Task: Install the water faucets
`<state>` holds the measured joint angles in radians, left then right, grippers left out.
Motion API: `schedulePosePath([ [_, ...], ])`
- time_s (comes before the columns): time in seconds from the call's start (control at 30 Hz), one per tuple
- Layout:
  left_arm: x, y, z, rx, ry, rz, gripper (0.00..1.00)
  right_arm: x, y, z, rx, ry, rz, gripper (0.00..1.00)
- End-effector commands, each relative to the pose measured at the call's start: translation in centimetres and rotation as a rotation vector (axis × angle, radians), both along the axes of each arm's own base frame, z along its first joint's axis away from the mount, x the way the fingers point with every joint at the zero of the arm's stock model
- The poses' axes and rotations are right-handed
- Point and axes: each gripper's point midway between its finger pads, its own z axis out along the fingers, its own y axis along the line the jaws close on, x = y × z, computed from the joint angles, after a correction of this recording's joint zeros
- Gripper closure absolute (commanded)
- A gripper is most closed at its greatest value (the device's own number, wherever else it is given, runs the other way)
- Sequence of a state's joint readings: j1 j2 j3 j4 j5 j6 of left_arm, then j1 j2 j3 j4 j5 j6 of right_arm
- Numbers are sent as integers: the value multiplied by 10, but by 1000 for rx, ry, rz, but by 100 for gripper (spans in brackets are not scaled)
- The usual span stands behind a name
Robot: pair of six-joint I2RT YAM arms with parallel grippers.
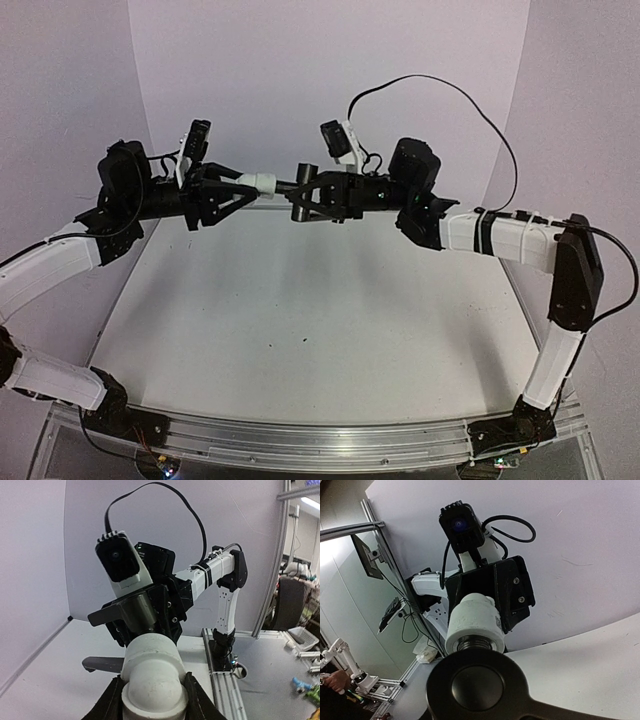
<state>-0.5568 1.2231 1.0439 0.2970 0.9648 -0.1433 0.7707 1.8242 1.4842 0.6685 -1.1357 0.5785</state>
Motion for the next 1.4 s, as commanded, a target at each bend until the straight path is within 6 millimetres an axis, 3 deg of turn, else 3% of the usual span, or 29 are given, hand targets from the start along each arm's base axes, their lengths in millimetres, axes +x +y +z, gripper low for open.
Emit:
schedulePosePath([
  [0.0, -53, -31, -48, 129, -15, -253, 100, -27, 23, 51, 119, 31, 69, 100],
  [0.27, -37, -33, -63, 262, -255, -181, 100, -30, 28, 49, 58, 210, 166, 100],
  [0.47, -25, -34, -67, 303, -430, -144, 100, -37, 21, 52, 69, 321, 234, 100],
  [0.63, -25, -41, -62, 330, -484, -234, 100, -41, 20, 54, 37, 393, 288, 100],
  [0.9, -17, -40, -81, 510, -574, -296, 100, -44, 23, 47, -71, 556, 368, 100],
  [1.13, -5, -47, -77, 569, -762, -311, 100, -41, 30, 48, -122, 656, 424, 100],
  [1.37, 3, -40, -68, 676, -1005, -380, 100, -39, 30, 60, -106, 689, 440, 100],
])
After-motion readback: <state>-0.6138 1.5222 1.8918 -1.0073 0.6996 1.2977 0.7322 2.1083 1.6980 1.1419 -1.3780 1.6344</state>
